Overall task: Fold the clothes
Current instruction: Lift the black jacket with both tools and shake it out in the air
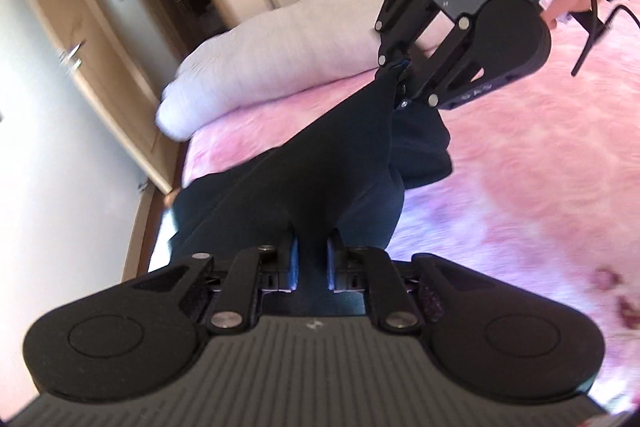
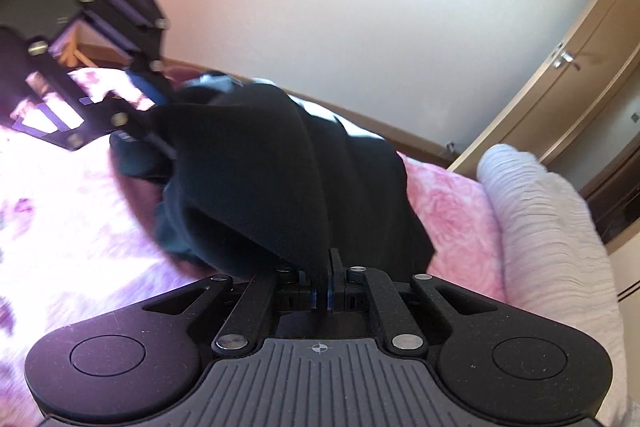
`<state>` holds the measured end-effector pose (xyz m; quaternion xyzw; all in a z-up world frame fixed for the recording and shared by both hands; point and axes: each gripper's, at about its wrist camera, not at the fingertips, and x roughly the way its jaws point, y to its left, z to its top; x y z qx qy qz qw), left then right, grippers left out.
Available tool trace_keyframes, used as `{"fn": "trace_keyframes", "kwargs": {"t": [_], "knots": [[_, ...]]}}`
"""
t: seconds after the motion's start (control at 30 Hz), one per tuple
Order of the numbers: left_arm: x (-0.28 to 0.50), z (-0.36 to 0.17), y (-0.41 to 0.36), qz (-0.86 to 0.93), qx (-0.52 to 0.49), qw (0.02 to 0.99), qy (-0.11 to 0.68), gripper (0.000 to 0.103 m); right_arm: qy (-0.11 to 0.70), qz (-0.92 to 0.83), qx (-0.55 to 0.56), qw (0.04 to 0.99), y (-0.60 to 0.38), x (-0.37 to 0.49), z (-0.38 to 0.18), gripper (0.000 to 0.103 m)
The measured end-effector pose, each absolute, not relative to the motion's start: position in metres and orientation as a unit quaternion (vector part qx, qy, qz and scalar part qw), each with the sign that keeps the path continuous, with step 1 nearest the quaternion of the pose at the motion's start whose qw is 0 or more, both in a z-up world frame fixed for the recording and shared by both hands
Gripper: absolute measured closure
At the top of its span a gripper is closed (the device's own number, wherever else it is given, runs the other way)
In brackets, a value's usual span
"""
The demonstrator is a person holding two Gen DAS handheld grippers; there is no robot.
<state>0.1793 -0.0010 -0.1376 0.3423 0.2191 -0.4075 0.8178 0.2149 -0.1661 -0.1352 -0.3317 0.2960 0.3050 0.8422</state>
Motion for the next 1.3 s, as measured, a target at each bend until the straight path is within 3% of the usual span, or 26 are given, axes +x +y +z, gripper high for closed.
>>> {"fn": "trace_keyframes", "kwargs": {"t": [0.27,0.5,0.67,0.8,1.0,1.17,1.23,1.27,1.3], "knots": [[-0.013,-0.096,-0.08,-0.502,0.357,0.759,0.211,0.094,0.334,0.268,-0.256,0.867,-0.255,0.01,-0.089,0.1],[-0.176,-0.062,-0.19,-0.649,0.276,0.675,0.215,0.095,0.39,0.131,-0.186,0.893,-0.374,-0.209,-0.036,0.1],[-0.225,-0.015,-0.243,-0.756,0.218,0.599,0.15,0.097,0.38,-0.006,-0.187,0.906,-0.435,-0.339,0.048,0.1],[-0.23,0.032,-0.273,-0.801,0.164,0.567,0.098,0.097,0.329,-0.074,-0.232,0.912,-0.449,-0.388,0.124,0.099],[-0.198,0.071,-0.293,-0.798,0.111,0.589,0.059,0.097,0.252,-0.108,-0.304,0.912,-0.451,-0.384,0.206,0.099],[-0.117,0.035,-0.296,-0.709,0.134,0.678,0.141,0.095,0.253,-0.042,-0.331,0.908,-0.469,-0.268,0.179,0.099],[-0.068,0.0,-0.321,-0.651,0.159,0.714,0.202,0.086,0.278,-0.005,-0.333,0.901,-0.488,-0.193,0.143,0.099],[-0.042,-0.022,-0.334,-0.622,0.173,0.727,0.234,0.073,0.295,0.008,-0.333,0.896,-0.496,-0.158,0.119,0.099],[-0.017,-0.044,-0.343,-0.593,0.186,0.739,0.26,0.069,0.317,0.014,-0.33,0.889,-0.505,-0.125,0.094,0.093]]}}
